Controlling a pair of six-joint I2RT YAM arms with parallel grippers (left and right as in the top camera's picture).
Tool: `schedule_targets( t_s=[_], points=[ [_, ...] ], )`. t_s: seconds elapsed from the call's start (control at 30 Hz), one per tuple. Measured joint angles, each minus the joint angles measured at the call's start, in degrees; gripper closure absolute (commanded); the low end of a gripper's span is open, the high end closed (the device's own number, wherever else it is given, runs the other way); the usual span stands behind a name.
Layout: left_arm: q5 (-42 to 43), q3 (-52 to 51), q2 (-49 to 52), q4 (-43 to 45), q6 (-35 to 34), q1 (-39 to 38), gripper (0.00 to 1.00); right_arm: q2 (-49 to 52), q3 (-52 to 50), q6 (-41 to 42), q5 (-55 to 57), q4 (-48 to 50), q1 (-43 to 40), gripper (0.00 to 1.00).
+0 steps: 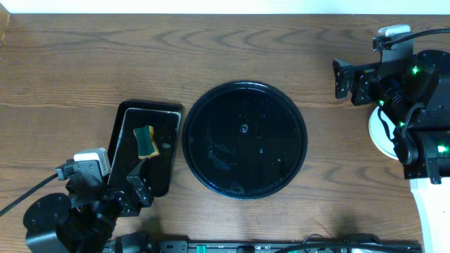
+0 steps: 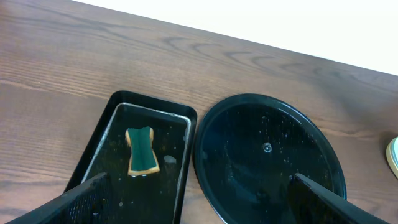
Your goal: Clean dirty plates on tray and stack at the side
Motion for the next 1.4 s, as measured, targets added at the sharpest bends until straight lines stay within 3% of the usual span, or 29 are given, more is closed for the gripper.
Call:
schedule_targets(
  t_s=[0.47, 1.13, 1.4],
  points=[
    [0.0, 0.0, 0.0, 0.0, 0.0, 0.0, 0.11, 0.0, 0.0, -0.2, 0.0, -6.6, 0.0, 0.01],
    [0.1, 0.0, 0.0, -0.7, 0.0, 0.0, 0.11, 0.0, 0.0, -0.2, 0.0, -6.9, 0.0, 0.01],
    [7.7, 0.0, 0.0, -2.5, 3.4, -2.3, 0.11, 0.0, 0.0, -0.2, 0.0, -6.9, 0.0, 0.01]
  ],
)
